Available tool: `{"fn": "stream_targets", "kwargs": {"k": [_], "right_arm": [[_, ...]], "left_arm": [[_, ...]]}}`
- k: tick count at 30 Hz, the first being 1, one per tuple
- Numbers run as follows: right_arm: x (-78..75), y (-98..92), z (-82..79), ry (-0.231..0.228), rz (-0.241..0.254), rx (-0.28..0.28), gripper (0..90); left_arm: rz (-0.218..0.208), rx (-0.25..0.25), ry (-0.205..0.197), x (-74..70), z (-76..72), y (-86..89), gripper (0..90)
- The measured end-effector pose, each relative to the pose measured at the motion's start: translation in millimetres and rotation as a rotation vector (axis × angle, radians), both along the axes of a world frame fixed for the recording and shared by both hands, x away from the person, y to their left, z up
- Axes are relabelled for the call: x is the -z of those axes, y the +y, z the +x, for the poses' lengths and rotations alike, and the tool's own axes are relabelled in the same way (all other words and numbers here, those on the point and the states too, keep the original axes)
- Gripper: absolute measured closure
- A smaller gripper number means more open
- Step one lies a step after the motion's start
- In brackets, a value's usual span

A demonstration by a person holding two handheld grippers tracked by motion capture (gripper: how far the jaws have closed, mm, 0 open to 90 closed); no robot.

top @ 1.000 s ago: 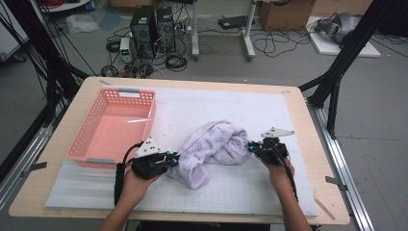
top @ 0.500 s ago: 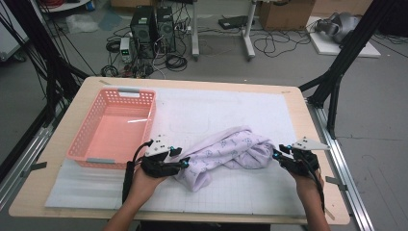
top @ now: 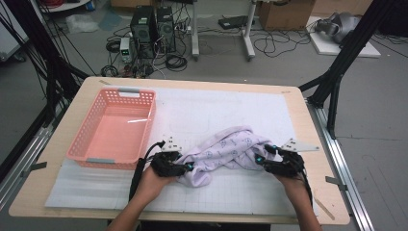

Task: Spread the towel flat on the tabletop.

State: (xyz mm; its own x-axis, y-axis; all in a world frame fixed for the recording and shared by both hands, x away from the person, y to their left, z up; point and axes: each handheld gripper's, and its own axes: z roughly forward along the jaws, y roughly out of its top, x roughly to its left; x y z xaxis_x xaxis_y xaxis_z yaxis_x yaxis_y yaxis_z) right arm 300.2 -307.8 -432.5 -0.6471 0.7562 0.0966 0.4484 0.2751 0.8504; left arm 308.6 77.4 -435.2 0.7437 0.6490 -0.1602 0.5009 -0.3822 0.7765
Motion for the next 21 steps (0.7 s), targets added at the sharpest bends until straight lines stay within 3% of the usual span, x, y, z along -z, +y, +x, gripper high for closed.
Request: {"fn": "stream_targets", "kwargs": {"k": [2,5,7,8,11,17,18,20,21], "right_arm": [[5.6,7.8,3.0,0.015,-0.035,-0.03,51.1],[7.1,11.1,3.2,0.031,-0.059,-0.068,69.5],[4.0,10.1,-0.8,0.038,-0.065,-0.094,74.4],[2.8,9.2,-3.3,0.04,-0.068,-0.112,75.1],[-0.3,8.0,-13.0,0.054,-0.078,-0.172,75.9],[-6.3,7.4,-45.6,0.073,-0.095,-0.307,76.9],[-7.2,8.2,-51.1,0.079,-0.097,-0.331,77.1],[-9.1,10.9,-61.4,0.091,-0.097,-0.378,77.5],[-9.5,13.1,-65.2,0.089,-0.096,-0.4,77.5]], "left_arm": [[0.005,-0.032,-0.067,-9.4,7.7,-2.8,77.0],[-0.004,-0.069,-0.097,-15.2,16.4,-1.3,78.1],[-0.027,-0.124,-0.129,-23.7,30.3,1.5,78.5],[-0.027,-0.124,-0.129,-23.7,30.3,1.5,78.6],[-0.049,-0.171,-0.129,-27.8,48.4,1.1,78.6],[-0.06,-0.198,-0.146,-25.0,62.4,-6.7,78.7],[-0.084,-0.228,-0.155,-22.0,67.2,-8.8,78.8],[-0.072,-0.253,-0.154,-20.1,73.3,-10.4,79.0],[-0.086,-0.264,-0.158,-19.1,75.8,-10.9,79.0]]}}
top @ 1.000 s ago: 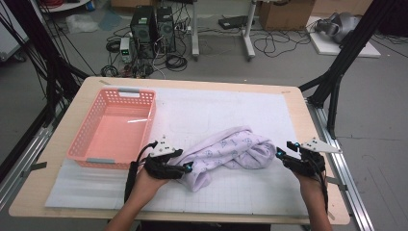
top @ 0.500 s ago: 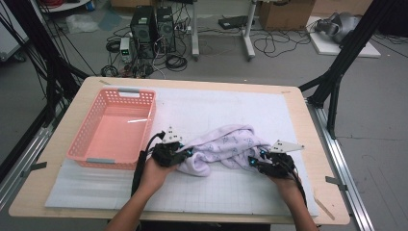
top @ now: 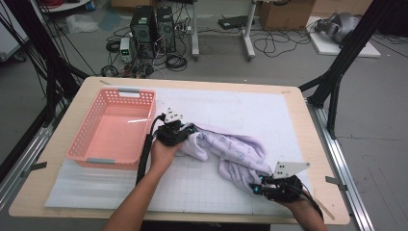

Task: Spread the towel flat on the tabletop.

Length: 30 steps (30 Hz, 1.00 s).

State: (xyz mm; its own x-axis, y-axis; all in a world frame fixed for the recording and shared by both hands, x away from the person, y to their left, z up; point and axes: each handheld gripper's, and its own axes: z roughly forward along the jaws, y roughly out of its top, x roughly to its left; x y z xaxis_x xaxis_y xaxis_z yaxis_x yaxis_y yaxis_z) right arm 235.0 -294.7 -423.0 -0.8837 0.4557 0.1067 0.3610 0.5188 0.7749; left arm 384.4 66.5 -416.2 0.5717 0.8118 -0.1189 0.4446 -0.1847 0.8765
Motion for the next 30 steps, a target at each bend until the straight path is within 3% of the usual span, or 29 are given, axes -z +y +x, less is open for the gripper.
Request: {"fn": "stream_targets", "kwargs": {"k": [3,5,7,8,9,12,14,16,20,24,26,27,28,30], "right_arm": [[-2.8,5.7,-6.6,-0.013,0.007,-0.022,75.0],[-8.2,4.8,-5.7,-0.038,0.045,-0.003,63.9],[-17.6,1.8,-3.5,-0.082,0.11,0.048,50.4],[-17.6,1.8,-3.5,-0.082,0.11,0.048,50.4],[-28.7,0.5,-1.4,-0.118,0.149,0.081,45.4],[-41.5,3.0,10.0,-0.191,0.155,0.119,43.7],[-48.9,5.3,22.9,-0.2,0.168,0.131,43.2],[-58.6,6.7,35.8,-0.199,0.218,0.121,43.5],[-76.7,12.6,53.9,-0.205,0.171,0.108,43.6],[-84.6,4.0,54.2,-0.189,0.111,0.116,47.0],[-83.3,-6.4,49.4,-0.181,0.097,0.138,46.5],[-81.7,-12.4,46.8,-0.179,0.096,0.153,45.8],[-80.1,-19.2,43.8,-0.177,0.091,0.173,45.6],[-77.8,-32.7,39.0,-0.183,0.103,0.225,45.1]], "left_arm": [[-0.012,-0.005,0.001,2.0,4.4,-1.3,78.8],[-0.017,0.019,-0.014,3.6,4.6,-3.1,76.3],[-0.038,0.028,-0.031,1.2,2.7,-3.1,64.5],[-0.038,0.028,-0.031,1.2,2.7,-3.1,57.5],[-0.064,0.026,-0.063,-4.1,-0.1,-1.6,53.3],[-0.08,0.036,-0.097,-10.9,-5.2,0.5,47.6],[-0.058,0.046,-0.111,-14.1,-9.5,1.5,45.9],[-0.049,0.056,-0.124,-16.3,-13.4,3.4,45.2],[-0.052,0.067,-0.116,-15.8,-17.6,4.8,44.7],[-0.035,0.108,-0.069,-13.8,-21.7,1.9,43.4],[-0.03,0.126,-0.08,-10.7,-26.1,-0.8,43.5],[-0.006,0.144,-0.048,-4.5,-28.3,-4.6,43.1],[-0.006,0.144,-0.048,-4.5,-28.3,-4.6,42.4],[0.036,0.153,-0.013,4.2,-28.5,-8.9,42.0]]}}
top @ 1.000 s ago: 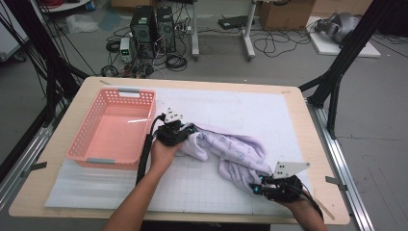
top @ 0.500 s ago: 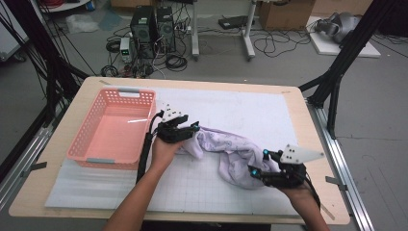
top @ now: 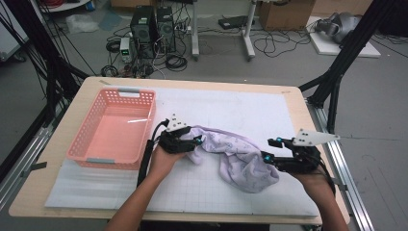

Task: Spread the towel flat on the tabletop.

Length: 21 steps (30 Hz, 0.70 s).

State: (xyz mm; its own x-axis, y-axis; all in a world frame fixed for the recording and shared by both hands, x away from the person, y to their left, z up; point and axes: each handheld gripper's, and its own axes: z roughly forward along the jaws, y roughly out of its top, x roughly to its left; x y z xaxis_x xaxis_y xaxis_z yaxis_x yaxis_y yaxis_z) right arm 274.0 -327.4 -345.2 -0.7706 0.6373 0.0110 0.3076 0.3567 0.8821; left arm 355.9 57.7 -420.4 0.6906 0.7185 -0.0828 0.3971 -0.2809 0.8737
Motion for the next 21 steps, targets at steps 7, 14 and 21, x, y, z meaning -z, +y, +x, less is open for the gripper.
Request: {"fn": "stream_targets", "kwargs": {"k": [7,14,21], "right_arm": [[10.4,-3.1,28.7,0.0,-0.028,0.083,42.8],[36.2,46.8,100.9,0.09,-0.102,-0.007,45.4],[70.6,79.5,140.5,0.191,-0.155,-0.081,47.8]], "left_arm": [[0.107,-0.022,-0.004,13.9,-0.2,-6.1,52.7],[0.088,-0.045,-0.003,13.7,-2.4,0.5,52.8],[0.023,-0.1,-0.042,6.1,-12.7,13.6,44.7]]}}
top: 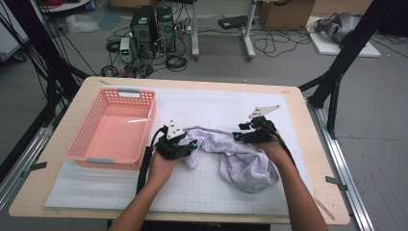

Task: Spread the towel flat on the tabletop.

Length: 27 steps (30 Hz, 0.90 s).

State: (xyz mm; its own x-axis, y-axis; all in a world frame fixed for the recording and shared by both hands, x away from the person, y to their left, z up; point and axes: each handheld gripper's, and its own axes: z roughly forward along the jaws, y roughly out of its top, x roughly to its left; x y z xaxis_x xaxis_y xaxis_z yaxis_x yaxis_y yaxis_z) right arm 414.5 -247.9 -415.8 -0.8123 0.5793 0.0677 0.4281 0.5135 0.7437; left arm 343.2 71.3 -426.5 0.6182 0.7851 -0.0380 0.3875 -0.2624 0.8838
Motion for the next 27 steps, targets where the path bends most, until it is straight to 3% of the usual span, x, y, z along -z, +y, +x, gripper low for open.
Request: {"fn": "stream_targets", "kwargs": {"k": [2,5,8,9,10,13,15,19,23,27], "right_arm": [[6.6,10.7,6.7,0.017,-0.007,-0.011,48.7],[16.2,27.8,17.3,0.04,-0.017,-0.037,51.7],[22.8,37.5,20.8,0.078,-0.071,-0.073,69.7],[21.6,36.0,21.3,0.076,-0.081,-0.061,80.2],[19.7,33.1,22.1,0.081,-0.084,-0.046,84.4],[11.3,18.1,22.7,0.029,-0.144,0.063,85.8],[4.6,2.2,22.1,-0.008,-0.129,0.152,85.8],[-7.4,-30.4,18.5,-0.093,-0.147,0.335,85.8],[-11.1,-68.1,14.7,-0.128,-0.166,0.532,85.9],[-5.1,-97.8,5.7,-0.112,-0.182,0.696,85.8]], "left_arm": [[-0.027,-0.012,-0.003,-1.1,-0.9,3.5,44.9],[-0.03,-0.018,-0.001,-0.9,-1.7,5.8,44.8],[-0.033,-0.021,-0.001,-1.0,-2.0,7.5,44.8],[-0.039,-0.02,-0.001,-1.1,-2.0,7.9,44.9],[-0.037,-0.02,-0.001,-1.5,-2.2,8.5,44.9],[-0.044,-0.021,-0.001,-2.1,-2.9,8.4,44.8],[-0.049,-0.024,-0.008,-3.1,-4.1,7.6,44.5],[-0.063,-0.028,-0.008,-3.1,-4.6,5.1,44.0],[-0.054,-0.022,0.002,-2.3,-4.6,3.6,44.0],[-0.063,-0.02,0.012,-1.3,-4.3,1.8,44.1]]}}
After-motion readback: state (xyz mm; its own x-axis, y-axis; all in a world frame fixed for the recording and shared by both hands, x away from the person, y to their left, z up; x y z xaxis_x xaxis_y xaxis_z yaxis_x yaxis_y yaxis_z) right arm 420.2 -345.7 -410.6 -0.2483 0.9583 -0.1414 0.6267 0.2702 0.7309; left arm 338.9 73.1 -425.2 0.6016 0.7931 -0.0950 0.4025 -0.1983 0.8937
